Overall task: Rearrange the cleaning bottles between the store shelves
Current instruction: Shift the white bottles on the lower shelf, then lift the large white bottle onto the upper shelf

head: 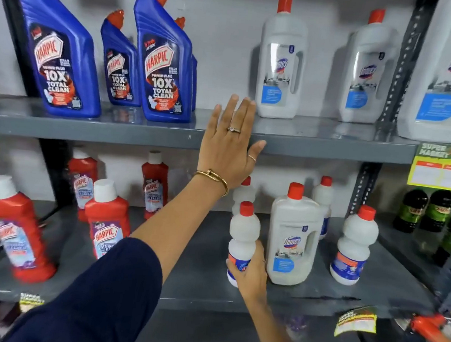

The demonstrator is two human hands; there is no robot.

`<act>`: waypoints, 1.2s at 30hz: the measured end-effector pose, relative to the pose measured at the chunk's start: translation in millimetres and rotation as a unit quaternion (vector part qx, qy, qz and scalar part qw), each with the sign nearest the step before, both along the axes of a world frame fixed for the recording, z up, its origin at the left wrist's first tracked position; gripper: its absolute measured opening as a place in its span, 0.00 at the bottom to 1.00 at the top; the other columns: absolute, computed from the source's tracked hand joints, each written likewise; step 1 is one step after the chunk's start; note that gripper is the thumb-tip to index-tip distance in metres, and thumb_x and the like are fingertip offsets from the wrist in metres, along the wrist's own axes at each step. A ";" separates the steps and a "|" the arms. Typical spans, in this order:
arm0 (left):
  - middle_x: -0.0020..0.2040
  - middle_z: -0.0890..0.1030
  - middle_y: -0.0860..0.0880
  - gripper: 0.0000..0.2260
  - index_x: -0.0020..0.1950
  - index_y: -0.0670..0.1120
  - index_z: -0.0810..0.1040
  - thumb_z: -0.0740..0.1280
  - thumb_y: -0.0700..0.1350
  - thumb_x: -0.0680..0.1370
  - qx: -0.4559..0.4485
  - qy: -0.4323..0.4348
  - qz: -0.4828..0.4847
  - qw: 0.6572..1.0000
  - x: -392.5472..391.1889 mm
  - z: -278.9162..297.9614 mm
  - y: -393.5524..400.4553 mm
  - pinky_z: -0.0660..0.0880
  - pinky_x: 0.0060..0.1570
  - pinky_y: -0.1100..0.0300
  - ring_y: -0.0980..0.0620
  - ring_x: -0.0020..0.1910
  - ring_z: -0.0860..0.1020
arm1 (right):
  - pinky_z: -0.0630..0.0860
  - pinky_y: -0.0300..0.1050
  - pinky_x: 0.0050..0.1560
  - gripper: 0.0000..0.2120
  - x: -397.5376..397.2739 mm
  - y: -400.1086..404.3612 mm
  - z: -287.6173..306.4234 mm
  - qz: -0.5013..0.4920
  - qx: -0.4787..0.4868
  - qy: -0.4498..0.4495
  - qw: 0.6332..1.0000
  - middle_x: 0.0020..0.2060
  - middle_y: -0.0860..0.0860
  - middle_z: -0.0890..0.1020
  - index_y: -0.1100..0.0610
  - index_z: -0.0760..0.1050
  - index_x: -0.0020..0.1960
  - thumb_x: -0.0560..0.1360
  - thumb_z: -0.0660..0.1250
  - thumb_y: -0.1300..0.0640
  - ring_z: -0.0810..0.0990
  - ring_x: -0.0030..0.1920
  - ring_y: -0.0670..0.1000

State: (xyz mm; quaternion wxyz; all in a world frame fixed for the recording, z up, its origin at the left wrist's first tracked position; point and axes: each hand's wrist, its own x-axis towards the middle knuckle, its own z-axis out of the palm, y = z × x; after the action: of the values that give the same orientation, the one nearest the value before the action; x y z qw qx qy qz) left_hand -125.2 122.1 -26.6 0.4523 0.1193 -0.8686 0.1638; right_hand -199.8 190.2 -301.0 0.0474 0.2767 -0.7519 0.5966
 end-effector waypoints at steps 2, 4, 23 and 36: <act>0.75 0.52 0.43 0.28 0.72 0.41 0.46 0.50 0.55 0.78 -0.006 0.002 0.008 1.000 -1.2 0.1 -0.3 0.35 0.68 0.52 0.44 0.74 0.47 | 0.67 0.41 0.59 0.35 -5.4 -6.3 -2.4 -0.006 -0.004 -0.001 1.000 0.58 0.51 0.74 0.54 0.62 0.65 0.64 0.76 0.56 0.71 0.57 0.48; 0.75 0.52 0.43 0.28 0.72 0.42 0.46 0.50 0.55 0.78 -0.007 0.001 0.012 1.000 -2.2 -1.0 -0.7 0.34 0.68 0.52 0.44 0.74 0.47 | 0.67 0.41 0.60 0.36 -10.1 -11.1 -4.2 -0.005 0.007 0.002 1.000 0.60 0.53 0.74 0.55 0.61 0.66 0.64 0.76 0.57 0.69 0.57 0.46; 0.75 0.55 0.44 0.27 0.72 0.43 0.48 0.51 0.56 0.78 0.000 -0.022 -0.002 1.000 1.1 2.8 1.8 0.33 0.67 0.52 0.45 0.74 0.48 | 0.70 0.29 0.48 0.21 2.2 18.4 23.0 -0.105 -0.064 0.037 0.992 0.50 0.45 0.76 0.47 0.67 0.56 0.67 0.73 0.50 0.75 0.50 0.45; 0.75 0.57 0.43 0.30 0.72 0.43 0.50 0.52 0.60 0.77 -0.010 -0.054 -0.007 0.998 -11.4 2.5 26.6 0.37 0.68 0.42 0.45 0.74 0.50 | 0.67 0.58 0.66 0.39 -27.1 59.8 54.8 -0.226 -0.010 0.007 0.974 0.65 0.61 0.69 0.61 0.58 0.68 0.66 0.74 0.51 0.67 0.65 0.60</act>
State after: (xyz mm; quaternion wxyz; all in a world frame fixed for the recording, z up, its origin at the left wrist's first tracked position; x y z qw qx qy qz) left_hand -136.6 148.7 -24.0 0.4067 0.0997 -0.8910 0.1757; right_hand -226.8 250.0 -246.3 0.1894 0.1031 -0.7883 0.5762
